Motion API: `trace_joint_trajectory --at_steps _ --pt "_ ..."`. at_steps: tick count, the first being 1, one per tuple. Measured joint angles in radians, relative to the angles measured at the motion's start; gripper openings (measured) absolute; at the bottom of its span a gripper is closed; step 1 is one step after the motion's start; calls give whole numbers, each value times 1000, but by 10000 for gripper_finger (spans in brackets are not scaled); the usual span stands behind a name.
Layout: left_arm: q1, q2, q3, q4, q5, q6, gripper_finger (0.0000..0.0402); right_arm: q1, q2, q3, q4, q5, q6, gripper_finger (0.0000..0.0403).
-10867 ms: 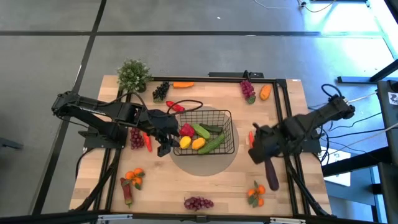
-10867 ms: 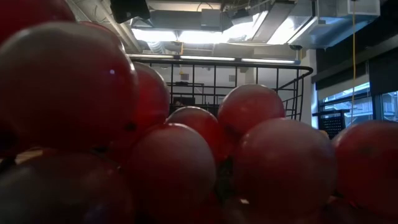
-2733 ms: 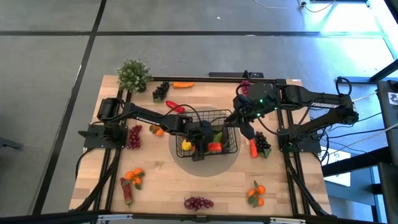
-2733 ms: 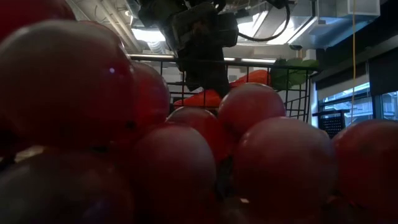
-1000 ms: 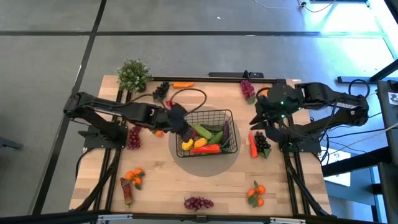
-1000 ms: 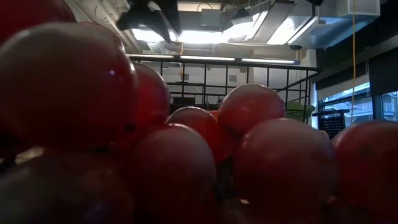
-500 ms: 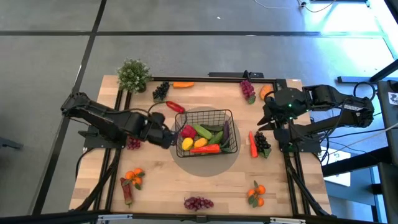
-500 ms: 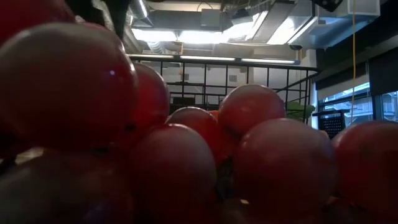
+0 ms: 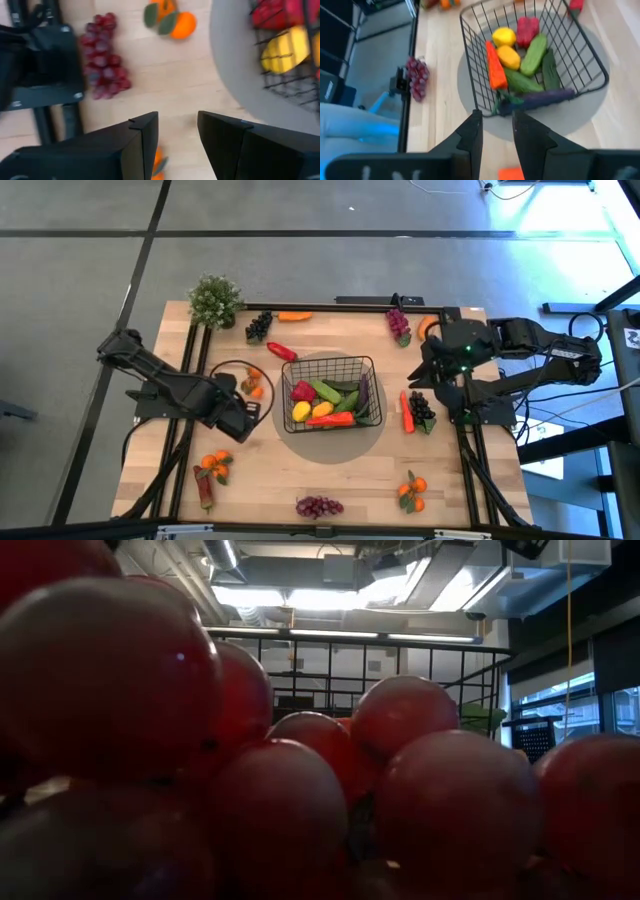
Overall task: Build produce basket
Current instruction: Put the bottom left orange into the basket
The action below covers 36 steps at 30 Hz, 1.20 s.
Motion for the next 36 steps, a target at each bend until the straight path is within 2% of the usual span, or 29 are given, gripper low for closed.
trace_joint_trajectory --at_steps 10,12,16,19,23,28,33,36 --pt "-60 -14 -37 -14 13 26 125 -1 26 0 145 18 84 95" --pt "-76 -23 -65 20 40 26 125 -1 43 0 147 37 116 95" --pt "-132 -44 -138 145 160 12 125 -9 83 0 145 52 166 95" --pt "-177 -54 -186 254 173 -27 125 -9 108 0 149 52 172 95" --pt "-228 -54 -222 375 228 -4 125 -9 125 0 159 52 189 95" --pt "-297 -44 -227 411 269 36 125 -9 133 0 169 52 190 95" --pt "-341 -45 -227 405 268 -26 125 -9 132 0 187 52 190 95" --pt "-364 -45 -227 411 262 -120 125 -9 132 0 194 52 190 95"
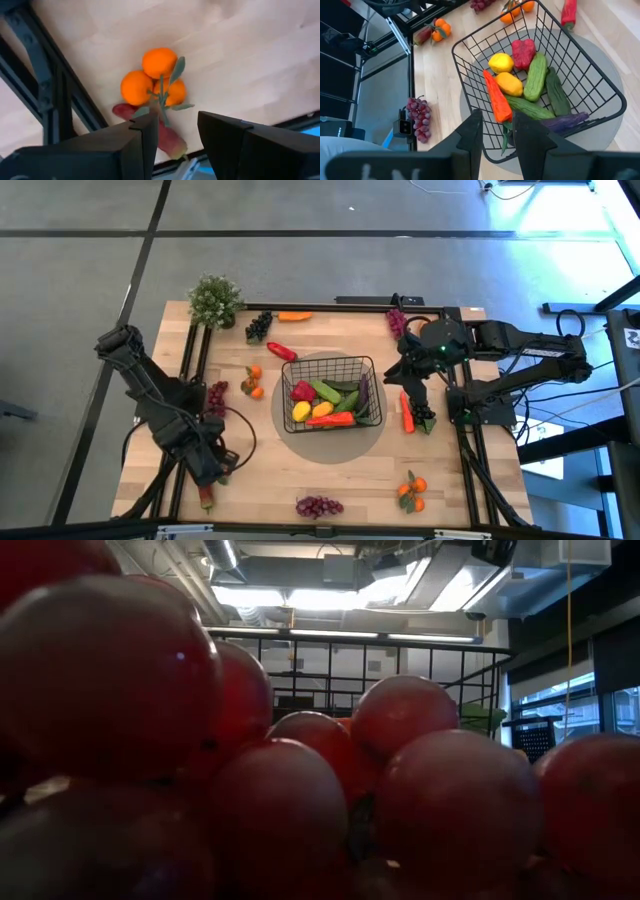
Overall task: Build produce basket
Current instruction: Put the bottom left orange into the basket
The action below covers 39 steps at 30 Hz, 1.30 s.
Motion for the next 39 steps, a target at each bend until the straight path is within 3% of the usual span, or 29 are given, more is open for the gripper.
trace_joint_trajectory --at_steps 23,39 --pt "-33 211 0 77 54 28 125 0 0 0 13 0 -4 95" --pt "-33 327 -1 65 87 218 111 0 0 0 16 0 27 95"
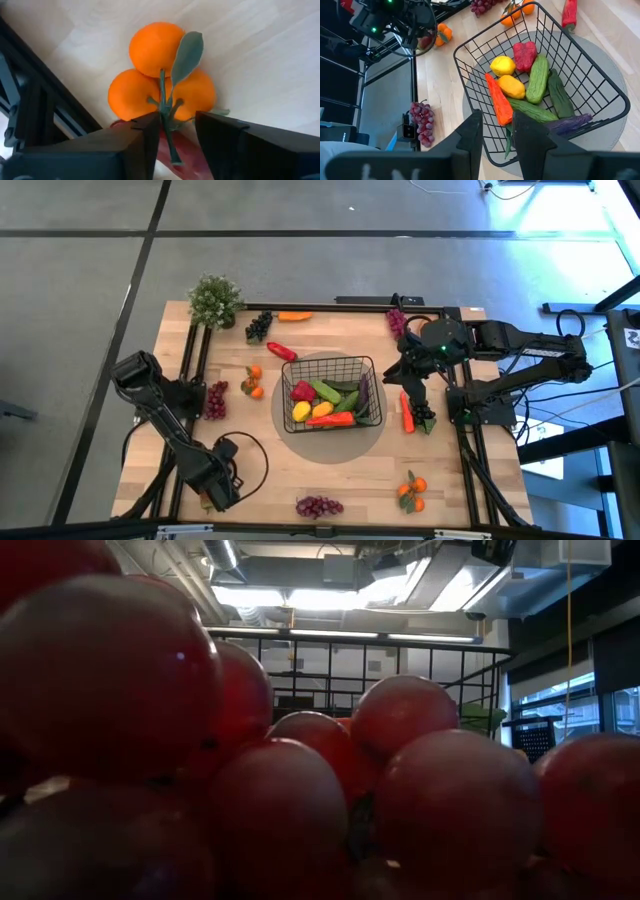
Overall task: Build produce basket
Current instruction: Put the bottom left orange into the basket
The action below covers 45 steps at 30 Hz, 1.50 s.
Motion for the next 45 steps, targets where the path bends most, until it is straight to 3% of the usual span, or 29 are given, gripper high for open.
trace_joint_trajectory --at_steps 6,15,28,33,37,41,45 --pt "19 2 0 -12 16 62 14 0 0 0 0 0 25 95" --pt "83 -60 0 -33 -7 227 2 0 0 0 -1 19 21 95" --pt "272 -370 40 -50 -190 334 0 0 0 0 -4 107 -77 95" --pt "366 -442 155 -53 -340 506 0 0 0 0 -6 114 -85 95" --pt "474 -438 259 -48 -430 715 0 0 0 0 -6 185 -88 95" --pt "613 -363 312 -24 -419 924 0 0 0 0 -6 298 -88 95" --pt "728 -279 323 89 -337 1118 0 0 0 0 -6 317 -107 95"
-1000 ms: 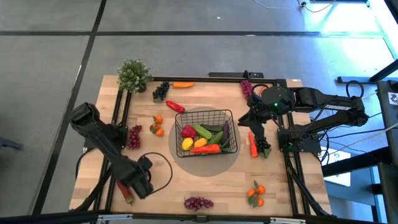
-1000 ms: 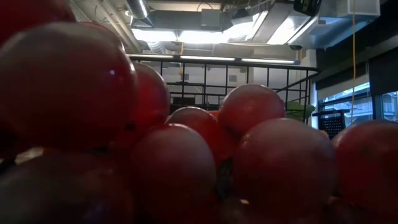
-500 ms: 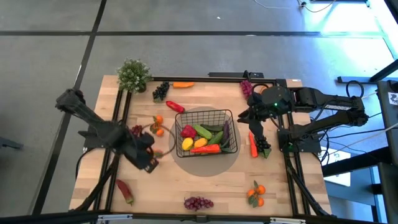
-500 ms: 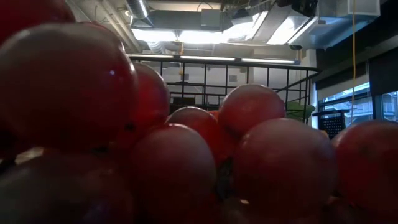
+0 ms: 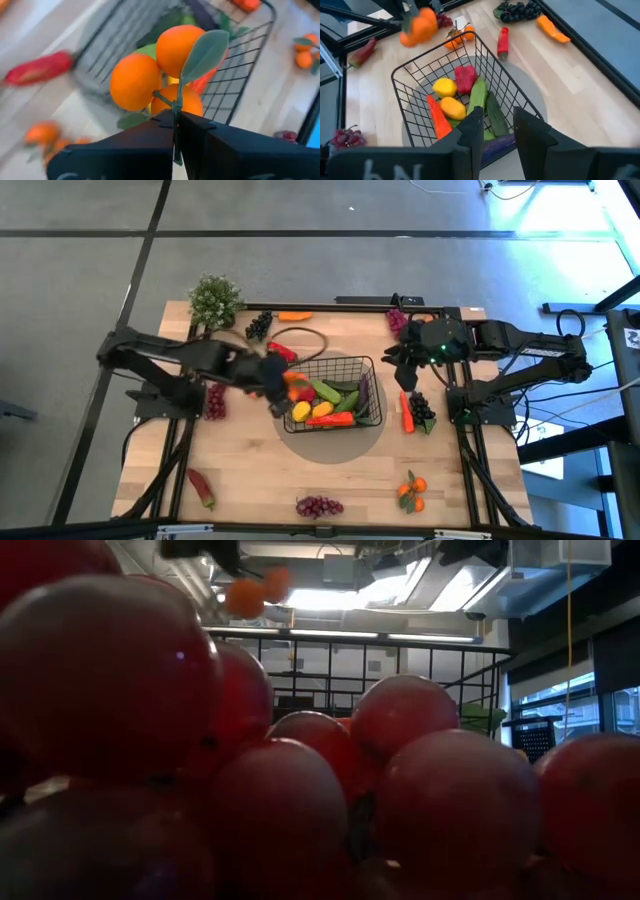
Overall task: Build produce basket
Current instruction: Put the bottom left orange into the basket
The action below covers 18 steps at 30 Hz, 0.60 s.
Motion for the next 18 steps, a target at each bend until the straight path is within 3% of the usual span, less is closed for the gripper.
trace_joint_trajectory --at_steps 5,10,18 --pt "98 118 0 148 123 204 0 0 0 0 -1 -2 -8 95" --pt "167 234 0 142 207 283 0 0 0 0 -2 -2 -29 95" --pt "221 322 0 86 201 288 0 0 0 0 -2 -3 -33 95"
